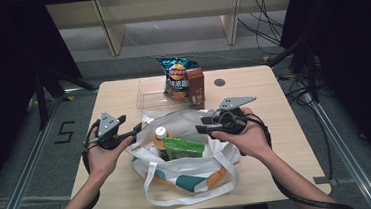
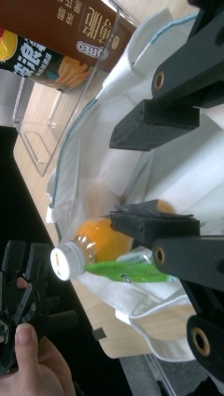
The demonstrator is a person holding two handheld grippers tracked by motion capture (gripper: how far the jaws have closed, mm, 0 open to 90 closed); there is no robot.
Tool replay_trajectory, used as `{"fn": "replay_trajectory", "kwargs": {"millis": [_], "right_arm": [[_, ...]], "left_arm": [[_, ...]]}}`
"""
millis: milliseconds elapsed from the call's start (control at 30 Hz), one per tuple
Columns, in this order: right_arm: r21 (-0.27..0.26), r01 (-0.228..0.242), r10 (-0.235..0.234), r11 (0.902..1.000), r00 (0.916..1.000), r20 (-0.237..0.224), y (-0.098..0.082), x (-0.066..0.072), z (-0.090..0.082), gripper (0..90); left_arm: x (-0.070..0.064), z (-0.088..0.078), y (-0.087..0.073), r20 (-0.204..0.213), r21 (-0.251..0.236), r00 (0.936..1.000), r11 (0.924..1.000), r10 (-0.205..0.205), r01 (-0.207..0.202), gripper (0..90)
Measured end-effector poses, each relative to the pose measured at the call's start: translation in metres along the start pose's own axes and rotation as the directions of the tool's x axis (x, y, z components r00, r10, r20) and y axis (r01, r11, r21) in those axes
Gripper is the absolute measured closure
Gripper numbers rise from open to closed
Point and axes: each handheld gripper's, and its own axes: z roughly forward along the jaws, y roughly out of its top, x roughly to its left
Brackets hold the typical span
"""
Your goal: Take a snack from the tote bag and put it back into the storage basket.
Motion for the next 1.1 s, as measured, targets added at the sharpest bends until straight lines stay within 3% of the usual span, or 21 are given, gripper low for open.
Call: {"fn": "replay_trajectory", "kwargs": {"millis": [67, 133, 167, 267, 467, 500, 533, 700, 900, 967, 1100], "right_arm": [[0.001, 0.021, -0.021, 0.9998, 0.9996, -0.018, 0.0, -0.002, -0.003, 58.4], [0.013, -0.017, 0.017, 0.9998, 0.9996, -0.022, -0.001, 0.0, -0.005, 58.2], [0.005, 0.012, -0.011, 0.9999, 0.9995, -0.028, -0.001, -0.002, -0.005, 57.7], [0.005, 0.0, 0.0, 1.0, 0.999, -0.044, -0.003, 0.0, -0.006, 56.4], [0.019, 0.02, -0.019, 0.9996, 0.9974, -0.07, -0.006, 0.004, -0.006, 53.8], [0.03, 0.041, -0.039, 0.9987, 0.9967, -0.071, -0.005, 0.003, -0.006, 53.4], [0.036, 0.028, -0.025, 0.999, 0.9967, -0.077, -0.006, 0.005, -0.006, 53.2], [0.047, 0.045, -0.041, 0.9979, 0.9948, -0.094, -0.01, 0.008, -0.005, 52.1], [0.038, 0.059, -0.054, 0.9975, 0.9898, -0.132, -0.011, 0.011, 0.001, 49.7], [0.028, 0.068, -0.065, 0.9973, 0.9919, -0.109, -0.008, 0.012, -0.002, 49.8], [0.008, 0.066, -0.065, 0.9978, 0.988, -0.141, -0.003, 0.014, -0.006, 49.6]], "left_arm": [[0.0, 0.001, 0.0, -0.005, 0.007, 1.0, 1.0, -0.003, 0.003, 33.5], [0.0, 0.001, -0.001, -0.005, 0.008, 1.0, 1.0, -0.004, 0.004, 33.5], [0.0, 0.001, 0.0, -0.003, 0.006, 1.0, 1.0, -0.001, 0.001, 33.4], [0.001, 0.001, 0.001, -0.003, 0.001, 1.0, 1.0, -0.001, 0.001, 33.4], [0.001, 0.001, 0.002, -0.004, 0.0, 1.0, 1.0, -0.001, 0.001, 33.4], [0.001, 0.001, 0.002, -0.007, 0.003, 1.0, 1.0, 0.002, -0.001, 33.5], [0.001, 0.0, 0.002, -0.009, 0.003, 1.0, 1.0, 0.0, 0.0, 33.5], [0.0, -0.001, 0.003, -0.014, 0.001, 0.9999, 1.0, 0.002, -0.002, 33.5], [-0.001, 0.0, 0.002, -0.011, 0.003, 0.9999, 1.0, 0.001, -0.001, 33.5], [-0.001, -0.001, 0.002, -0.013, 0.002, 0.9999, 1.0, 0.0, 0.0, 33.5], [0.0, -0.001, 0.002, -0.015, 0.002, 0.9999, 1.0, -0.003, 0.003, 33.5]]}}
